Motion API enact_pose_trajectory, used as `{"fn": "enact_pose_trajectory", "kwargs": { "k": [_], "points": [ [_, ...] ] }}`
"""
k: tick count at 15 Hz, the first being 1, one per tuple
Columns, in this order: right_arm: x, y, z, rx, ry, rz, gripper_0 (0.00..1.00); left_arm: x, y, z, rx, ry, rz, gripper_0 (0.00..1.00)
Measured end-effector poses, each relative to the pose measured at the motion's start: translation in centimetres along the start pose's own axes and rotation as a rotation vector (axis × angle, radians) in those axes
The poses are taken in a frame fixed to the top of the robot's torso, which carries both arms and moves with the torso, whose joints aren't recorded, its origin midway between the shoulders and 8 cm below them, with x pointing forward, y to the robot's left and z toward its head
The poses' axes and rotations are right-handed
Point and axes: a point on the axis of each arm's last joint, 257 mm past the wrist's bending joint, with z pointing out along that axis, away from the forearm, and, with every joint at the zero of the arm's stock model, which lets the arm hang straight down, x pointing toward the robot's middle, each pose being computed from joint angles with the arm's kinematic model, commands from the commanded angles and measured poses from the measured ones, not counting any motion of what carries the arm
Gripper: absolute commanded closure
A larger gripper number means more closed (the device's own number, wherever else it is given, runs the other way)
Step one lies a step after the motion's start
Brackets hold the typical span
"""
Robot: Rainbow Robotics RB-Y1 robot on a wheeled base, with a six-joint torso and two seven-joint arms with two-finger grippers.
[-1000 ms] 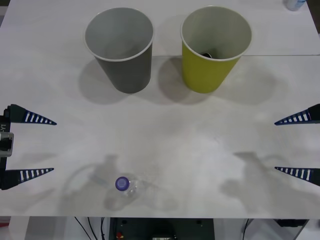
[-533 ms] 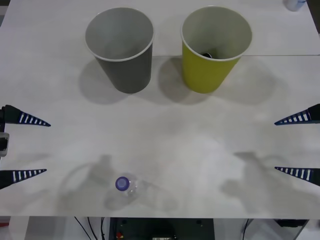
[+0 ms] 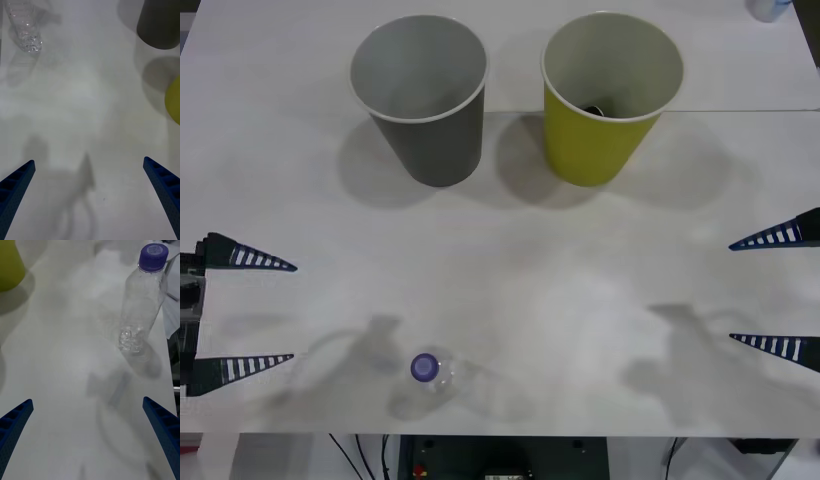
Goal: Put the can into the green bin and the plastic bottle into the gray bin
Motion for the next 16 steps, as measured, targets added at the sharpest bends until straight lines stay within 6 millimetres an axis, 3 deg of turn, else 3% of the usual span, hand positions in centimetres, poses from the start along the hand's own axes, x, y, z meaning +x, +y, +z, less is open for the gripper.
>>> {"fn": "enact_pose_trajectory", "kwargs": {
  "k": [8,16],
  "points": [
    [0.0,0.0,0.0,0.0,0.0,0.0,0.0,1.5,-1.8,4.7,-0.012,-0.192,0.007,0.0],
    [0.0,0.0,0.0,0.0,0.0,0.0,0.0,0.3,-4.7,9.2,0.011,-0.413,-0.055,0.0]
  ]
}}
